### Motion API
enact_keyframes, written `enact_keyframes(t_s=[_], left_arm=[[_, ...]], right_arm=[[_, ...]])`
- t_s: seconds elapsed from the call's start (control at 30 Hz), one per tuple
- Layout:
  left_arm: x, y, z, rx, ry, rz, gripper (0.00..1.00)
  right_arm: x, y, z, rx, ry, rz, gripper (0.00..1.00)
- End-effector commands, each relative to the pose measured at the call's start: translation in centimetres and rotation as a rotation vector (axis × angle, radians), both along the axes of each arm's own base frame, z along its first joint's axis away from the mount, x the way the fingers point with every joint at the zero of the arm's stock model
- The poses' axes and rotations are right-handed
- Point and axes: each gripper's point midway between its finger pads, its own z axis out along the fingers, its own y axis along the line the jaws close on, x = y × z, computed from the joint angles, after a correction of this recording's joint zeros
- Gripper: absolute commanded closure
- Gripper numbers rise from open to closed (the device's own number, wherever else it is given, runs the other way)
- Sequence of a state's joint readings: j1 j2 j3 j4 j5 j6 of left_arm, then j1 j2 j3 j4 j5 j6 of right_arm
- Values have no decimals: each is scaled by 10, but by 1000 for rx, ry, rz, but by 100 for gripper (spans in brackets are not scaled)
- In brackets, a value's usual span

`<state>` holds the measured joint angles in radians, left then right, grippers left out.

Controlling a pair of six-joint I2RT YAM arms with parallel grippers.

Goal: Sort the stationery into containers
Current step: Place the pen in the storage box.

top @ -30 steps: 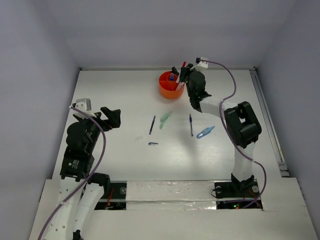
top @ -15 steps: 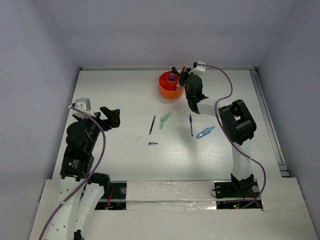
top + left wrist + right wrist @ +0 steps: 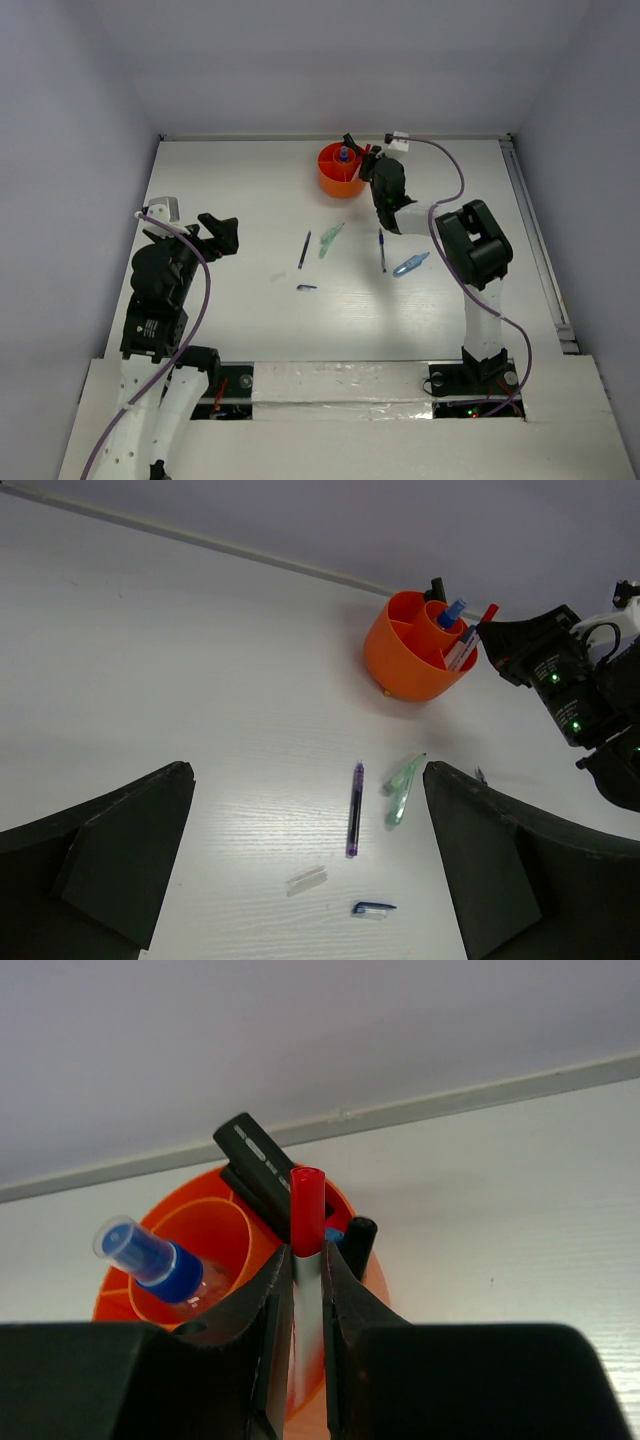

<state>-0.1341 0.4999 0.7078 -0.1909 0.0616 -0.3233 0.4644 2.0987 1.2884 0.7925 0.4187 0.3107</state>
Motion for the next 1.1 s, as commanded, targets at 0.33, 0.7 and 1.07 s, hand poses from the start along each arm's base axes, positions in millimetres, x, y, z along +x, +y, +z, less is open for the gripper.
enact_keyframes(t_s=[0.33,0.7,1.07], left_arm=[[-1,-1,26,-13,-86,-8,1],[2,4,25,-12,-82,7,1],[3,2,23,-13,-79,-7,1]], right_arm=[[-2,-13,19,45,-27,5,67],[-15,9,60,7,21,179,25],[-91,21,43,10,269,370,22]])
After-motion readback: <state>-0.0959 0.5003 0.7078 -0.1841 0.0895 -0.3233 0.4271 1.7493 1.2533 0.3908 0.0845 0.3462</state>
